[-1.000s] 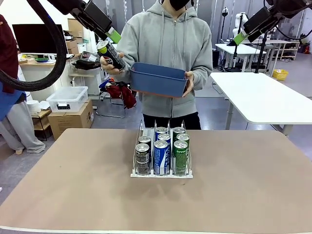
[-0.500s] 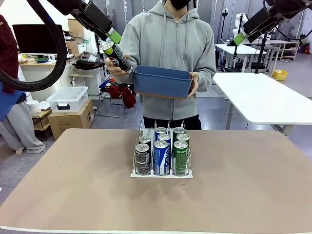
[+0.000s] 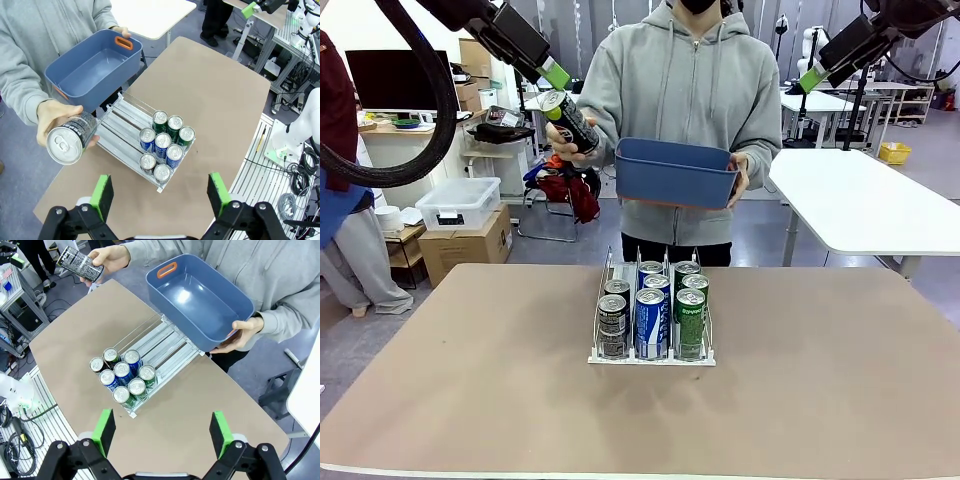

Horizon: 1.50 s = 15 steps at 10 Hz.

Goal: Fill the beverage cans into the dispenser.
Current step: Pick up the Pepsi coke handed by the human.

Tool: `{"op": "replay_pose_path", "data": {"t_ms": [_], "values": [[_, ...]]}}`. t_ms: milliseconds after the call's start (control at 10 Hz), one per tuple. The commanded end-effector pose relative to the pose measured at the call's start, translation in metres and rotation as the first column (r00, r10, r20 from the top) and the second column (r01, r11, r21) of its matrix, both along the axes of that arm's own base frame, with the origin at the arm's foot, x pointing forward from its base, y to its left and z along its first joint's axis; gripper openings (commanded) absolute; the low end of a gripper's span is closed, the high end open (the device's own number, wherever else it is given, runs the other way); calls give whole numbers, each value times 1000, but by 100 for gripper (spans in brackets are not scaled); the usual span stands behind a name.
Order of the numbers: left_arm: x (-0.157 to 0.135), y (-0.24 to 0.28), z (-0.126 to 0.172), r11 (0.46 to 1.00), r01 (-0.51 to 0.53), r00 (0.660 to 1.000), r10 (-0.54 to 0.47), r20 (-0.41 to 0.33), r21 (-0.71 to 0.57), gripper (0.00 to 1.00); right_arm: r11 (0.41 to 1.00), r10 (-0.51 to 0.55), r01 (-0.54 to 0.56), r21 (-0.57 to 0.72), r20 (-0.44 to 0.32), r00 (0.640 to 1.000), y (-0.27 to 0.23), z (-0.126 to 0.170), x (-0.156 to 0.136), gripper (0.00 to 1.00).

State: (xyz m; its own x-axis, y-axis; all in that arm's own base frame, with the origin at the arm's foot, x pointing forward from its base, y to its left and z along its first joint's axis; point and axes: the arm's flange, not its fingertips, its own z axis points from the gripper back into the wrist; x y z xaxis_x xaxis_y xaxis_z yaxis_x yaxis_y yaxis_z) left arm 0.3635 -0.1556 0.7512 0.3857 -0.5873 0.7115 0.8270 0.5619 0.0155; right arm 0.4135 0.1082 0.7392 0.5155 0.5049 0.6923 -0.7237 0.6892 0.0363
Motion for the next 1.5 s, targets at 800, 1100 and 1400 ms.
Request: {"op": "replay_pose_path", "data": {"t_ms": [800,1100,1400], "values": [[42,5,-21,988,-45,992,25,127,151,100,1000,-2,2,2,1,1000,-1,0,0,100],[65,13,-24,982,-66,984,34,176,178,100,1000,-2,2,2,1,1000,-1,0,0,100],[80,6,-34,984,-78,987,52,154,163,100,1000,-2,2,2,1,1000,-1,0,0,100]]}}
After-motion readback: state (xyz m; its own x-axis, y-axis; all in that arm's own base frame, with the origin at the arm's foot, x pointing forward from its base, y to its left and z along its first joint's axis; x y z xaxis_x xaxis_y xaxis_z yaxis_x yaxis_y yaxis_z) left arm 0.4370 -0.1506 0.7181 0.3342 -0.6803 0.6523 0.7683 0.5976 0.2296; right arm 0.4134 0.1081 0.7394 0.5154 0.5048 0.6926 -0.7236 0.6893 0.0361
